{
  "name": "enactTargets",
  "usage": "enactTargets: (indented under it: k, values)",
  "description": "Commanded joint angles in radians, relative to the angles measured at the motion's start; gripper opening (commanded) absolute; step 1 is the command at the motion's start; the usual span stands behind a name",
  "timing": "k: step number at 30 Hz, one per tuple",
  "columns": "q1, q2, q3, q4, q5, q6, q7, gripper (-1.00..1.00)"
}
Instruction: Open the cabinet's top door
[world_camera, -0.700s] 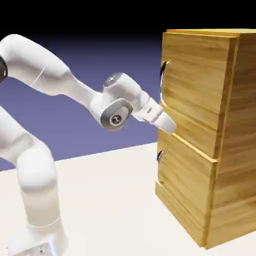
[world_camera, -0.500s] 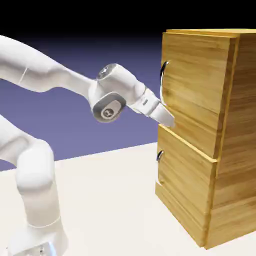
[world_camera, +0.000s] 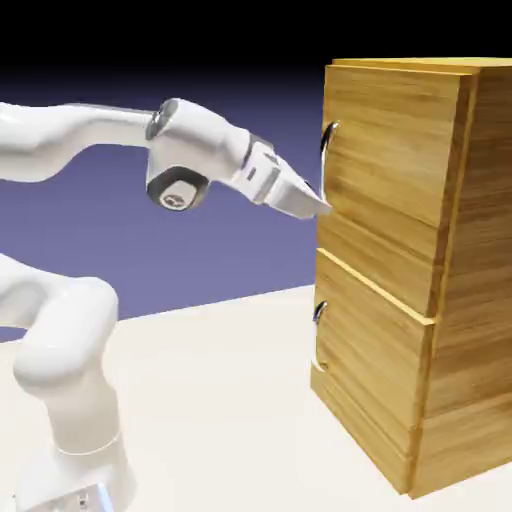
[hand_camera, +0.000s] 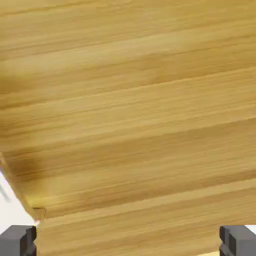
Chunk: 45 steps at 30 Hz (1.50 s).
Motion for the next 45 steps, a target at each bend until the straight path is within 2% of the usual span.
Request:
enactTargets:
  k: [1,28,34,35,36,45]
  values:
    - [-0.019,-0.020,0.019,0.001,0.044,-0.010,-0.021,0.00]
    - [-0.531,-0.561,0.535,0.040,1.207,-0.276,-0.580,0.00]
    - [-0.698,-0.510,0.591,0.160,1.317,-0.317,-0.627,0.00]
    - [-0.698,-0.510,0.591,0.160,1.317,-0.317,-0.627,-1.00]
    - [-0.698,-0.510,0.591,0.160,1.317,-0.317,-0.627,-1.00]
    - [-0.528,-0.516,0.293,-0.110,1.197,-0.694,-0.822,-1.00]
